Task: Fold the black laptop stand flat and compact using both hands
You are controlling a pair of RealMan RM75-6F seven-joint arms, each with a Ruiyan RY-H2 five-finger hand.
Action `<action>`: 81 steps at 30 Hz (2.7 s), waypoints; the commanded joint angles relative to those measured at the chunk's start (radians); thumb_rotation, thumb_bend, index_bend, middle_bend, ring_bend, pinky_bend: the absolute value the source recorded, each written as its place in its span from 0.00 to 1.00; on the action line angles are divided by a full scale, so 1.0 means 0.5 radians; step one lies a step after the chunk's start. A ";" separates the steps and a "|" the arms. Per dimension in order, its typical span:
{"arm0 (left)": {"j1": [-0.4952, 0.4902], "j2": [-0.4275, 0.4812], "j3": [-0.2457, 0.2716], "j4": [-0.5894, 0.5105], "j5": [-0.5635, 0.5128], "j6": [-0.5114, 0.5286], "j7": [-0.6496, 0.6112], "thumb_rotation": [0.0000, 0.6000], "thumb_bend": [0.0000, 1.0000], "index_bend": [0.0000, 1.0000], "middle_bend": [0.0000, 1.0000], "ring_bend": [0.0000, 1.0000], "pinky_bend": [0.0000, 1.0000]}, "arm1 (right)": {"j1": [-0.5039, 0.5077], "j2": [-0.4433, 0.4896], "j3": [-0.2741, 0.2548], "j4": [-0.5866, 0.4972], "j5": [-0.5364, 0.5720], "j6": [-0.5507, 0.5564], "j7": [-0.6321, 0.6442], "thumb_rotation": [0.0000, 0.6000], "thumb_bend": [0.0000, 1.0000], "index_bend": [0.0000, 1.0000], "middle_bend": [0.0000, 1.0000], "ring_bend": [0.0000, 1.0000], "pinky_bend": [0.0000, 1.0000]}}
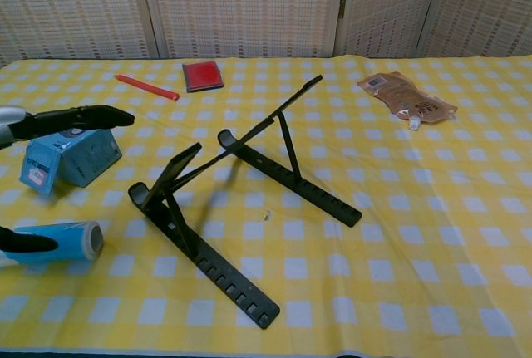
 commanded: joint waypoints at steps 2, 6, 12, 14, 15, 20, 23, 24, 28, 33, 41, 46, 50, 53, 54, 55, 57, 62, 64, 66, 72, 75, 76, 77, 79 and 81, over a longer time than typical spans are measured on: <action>-0.081 -0.169 -0.067 0.035 -0.108 -0.088 -0.003 1.00 0.19 0.00 0.06 0.06 0.00 | 0.008 -0.014 -0.003 0.005 0.009 -0.021 -0.006 1.00 0.42 0.00 0.07 0.09 0.04; -0.114 -0.330 -0.149 0.075 -0.236 -0.109 0.054 1.00 0.19 0.00 0.07 0.07 0.00 | 0.008 -0.026 -0.006 0.008 0.018 -0.029 -0.010 1.00 0.42 0.00 0.07 0.09 0.03; -0.179 -0.528 -0.252 0.108 -0.405 -0.159 0.051 1.00 0.19 0.01 0.08 0.08 0.00 | -0.002 -0.026 -0.006 0.013 0.040 -0.026 -0.014 1.00 0.42 0.00 0.07 0.09 0.03; -0.200 -0.576 -0.283 0.118 -0.461 -0.183 0.052 1.00 0.19 0.02 0.09 0.09 0.00 | -0.005 -0.026 -0.006 0.015 0.041 -0.023 -0.011 1.00 0.42 0.00 0.07 0.09 0.03; -0.212 -0.601 -0.300 0.115 -0.499 -0.199 0.043 1.00 0.19 0.03 0.10 0.10 0.00 | -0.008 -0.025 -0.007 0.017 0.042 -0.020 -0.008 1.00 0.42 0.00 0.07 0.09 0.03; -0.218 -0.699 -0.398 0.118 -0.681 -0.183 0.069 1.00 0.19 0.06 0.15 0.15 0.00 | -0.011 -0.033 -0.009 0.040 0.044 -0.020 0.014 1.00 0.42 0.00 0.07 0.09 0.04; -0.196 -0.742 -0.448 0.123 -0.781 -0.132 0.126 1.00 0.20 0.12 0.20 0.21 0.02 | -0.007 -0.037 -0.011 0.056 0.041 -0.030 0.030 1.00 0.42 0.00 0.07 0.09 0.03; -0.188 -0.751 -0.460 0.126 -0.806 -0.114 0.145 1.00 0.20 0.14 0.22 0.22 0.03 | -0.006 -0.038 -0.011 0.060 0.040 -0.031 0.034 1.00 0.42 0.00 0.07 0.09 0.03; -0.160 -0.766 -0.512 0.122 -0.918 -0.068 0.194 1.00 0.20 0.17 0.26 0.26 0.06 | 0.001 -0.042 -0.013 0.076 0.032 -0.041 0.049 1.00 0.42 0.00 0.07 0.09 0.03; -0.152 -0.728 -0.620 0.034 -1.128 -0.113 0.141 1.00 0.20 0.19 0.30 0.30 0.10 | 0.006 -0.043 -0.016 0.081 0.018 -0.041 0.059 1.00 0.42 0.00 0.07 0.09 0.03; -0.192 -0.662 -0.781 0.002 -1.496 -0.261 0.153 1.00 0.21 0.22 0.32 0.33 0.12 | -0.015 -0.025 -0.025 0.076 0.001 -0.006 0.070 1.00 0.42 0.00 0.07 0.09 0.03; -0.222 -0.633 -0.864 0.030 -1.670 -0.330 0.154 1.00 0.21 0.23 0.33 0.34 0.13 | -0.022 -0.022 -0.031 0.076 -0.010 0.007 0.076 1.00 0.42 0.00 0.07 0.09 0.03; -0.254 -0.620 -0.894 0.084 -1.764 -0.365 0.206 1.00 0.21 0.24 0.34 0.34 0.13 | -0.028 -0.019 -0.033 0.076 -0.015 0.015 0.081 1.00 0.42 0.00 0.07 0.09 0.03; -0.282 -0.632 -0.906 0.145 -1.827 -0.394 0.241 1.00 0.21 0.24 0.34 0.34 0.13 | -0.029 -0.016 -0.034 0.075 -0.017 0.017 0.082 1.00 0.42 0.00 0.07 0.09 0.03; -0.291 -0.637 -0.910 0.163 -1.844 -0.399 0.250 1.00 0.21 0.24 0.34 0.34 0.14 | -0.030 -0.015 -0.035 0.075 -0.017 0.017 0.082 1.00 0.42 0.00 0.07 0.09 0.03; -0.299 -0.643 -0.914 0.183 -1.859 -0.403 0.262 1.00 0.21 0.24 0.34 0.34 0.14 | -0.030 -0.015 -0.034 0.074 -0.017 0.018 0.083 1.00 0.42 0.00 0.07 0.09 0.03; -0.315 -0.656 -0.921 0.221 -1.890 -0.402 0.288 1.00 0.21 0.24 0.34 0.34 0.14 | -0.032 -0.013 -0.035 0.072 -0.017 0.022 0.083 1.00 0.42 0.00 0.07 0.09 0.03; -0.320 -0.658 -0.905 0.255 -1.901 -0.437 0.285 1.00 0.21 0.23 0.34 0.33 0.13 | -0.034 -0.010 -0.036 0.067 -0.019 0.023 0.079 1.00 0.42 0.00 0.07 0.09 0.03; -0.308 -0.648 -0.883 0.250 -1.869 -0.456 0.258 1.00 0.21 0.22 0.34 0.32 0.12 | -0.035 -0.010 -0.036 0.066 -0.017 0.023 0.079 1.00 0.42 0.00 0.07 0.09 0.03; -0.292 -0.630 -0.847 0.245 -1.815 -0.500 0.207 1.00 0.21 0.21 0.34 0.30 0.11 | -0.035 -0.011 -0.037 0.067 -0.017 0.021 0.078 1.00 0.42 0.00 0.07 0.09 0.03; -0.234 -0.592 -0.777 0.244 -1.629 -0.536 0.029 1.00 0.21 0.19 0.33 0.27 0.08 | -0.038 -0.005 -0.037 0.061 -0.016 0.024 0.071 1.00 0.42 0.00 0.07 0.09 0.03; -0.205 -0.565 -0.755 0.229 -1.549 -0.529 -0.051 1.00 0.21 0.18 0.33 0.27 0.08 | -0.041 -0.003 -0.037 0.057 -0.015 0.027 0.068 1.00 0.42 0.00 0.07 0.09 0.03; -0.197 -0.559 -0.748 0.223 -1.524 -0.521 -0.070 1.00 0.21 0.18 0.33 0.27 0.08 | -0.041 -0.003 -0.037 0.056 -0.015 0.028 0.067 1.00 0.42 0.00 0.07 0.09 0.03; -0.188 -0.552 -0.740 0.216 -1.502 -0.516 -0.090 1.00 0.21 0.18 0.33 0.27 0.08 | -0.041 -0.004 -0.037 0.055 -0.014 0.027 0.065 1.00 0.42 0.00 0.07 0.09 0.03; -0.177 -0.530 -0.726 0.190 -1.459 -0.524 -0.140 1.00 0.21 0.18 0.33 0.26 0.08 | -0.041 -0.005 -0.037 0.054 -0.011 0.022 0.062 1.00 0.42 0.00 0.07 0.09 0.03; -0.174 -0.513 -0.731 0.171 -1.430 -0.524 -0.182 1.00 0.21 0.18 0.33 0.26 0.07 | -0.039 -0.005 -0.035 0.051 -0.008 0.018 0.056 1.00 0.42 0.00 0.07 0.09 0.03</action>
